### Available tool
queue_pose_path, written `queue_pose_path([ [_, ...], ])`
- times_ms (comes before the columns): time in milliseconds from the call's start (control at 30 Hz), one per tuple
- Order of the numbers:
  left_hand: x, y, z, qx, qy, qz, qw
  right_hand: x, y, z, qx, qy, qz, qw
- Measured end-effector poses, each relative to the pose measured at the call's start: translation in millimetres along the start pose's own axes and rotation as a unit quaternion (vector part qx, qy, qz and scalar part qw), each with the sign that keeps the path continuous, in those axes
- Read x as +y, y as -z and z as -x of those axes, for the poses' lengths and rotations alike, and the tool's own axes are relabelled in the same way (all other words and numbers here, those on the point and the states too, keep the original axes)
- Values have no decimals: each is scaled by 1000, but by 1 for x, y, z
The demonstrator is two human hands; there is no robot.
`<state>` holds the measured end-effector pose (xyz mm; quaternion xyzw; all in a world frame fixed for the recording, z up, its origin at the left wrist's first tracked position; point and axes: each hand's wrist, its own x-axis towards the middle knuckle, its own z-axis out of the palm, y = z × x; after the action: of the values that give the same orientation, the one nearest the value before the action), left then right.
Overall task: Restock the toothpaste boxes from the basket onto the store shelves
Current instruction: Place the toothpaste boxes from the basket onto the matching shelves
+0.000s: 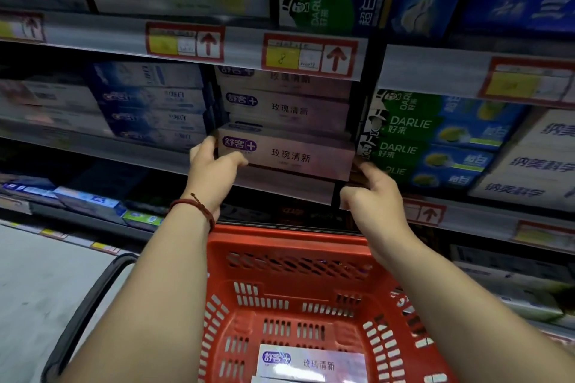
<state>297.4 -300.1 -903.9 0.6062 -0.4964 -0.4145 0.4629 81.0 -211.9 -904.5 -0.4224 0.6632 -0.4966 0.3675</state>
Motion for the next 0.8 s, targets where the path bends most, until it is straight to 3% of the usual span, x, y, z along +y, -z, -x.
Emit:
queue_pose_path([
  [133,-4,2,-10,-14,7,-36,999,4,1,-3,-31,-3,18,999],
  [300,-11,9,-8,-55,26,1,998,1,-4,-1,-62,-8,16,998],
  [433,-9,8,7,-55,46,7,997,-5,-8,7,-31,-2,-2,1000],
  [533,-8,3,32,-31,41,-1,999,1,-10,14,48,29,45,997],
  [600,-15,0,53,-42,34,-7,999,9,-10,19,44,54,76,995],
  [700,-54,-1,74,-136,67,-78,985,26,-14,26,-90,13,108,990],
  [800,-100,0,96,-239,118,-181,947,55,-23,39,-261,-116,156,946],
])
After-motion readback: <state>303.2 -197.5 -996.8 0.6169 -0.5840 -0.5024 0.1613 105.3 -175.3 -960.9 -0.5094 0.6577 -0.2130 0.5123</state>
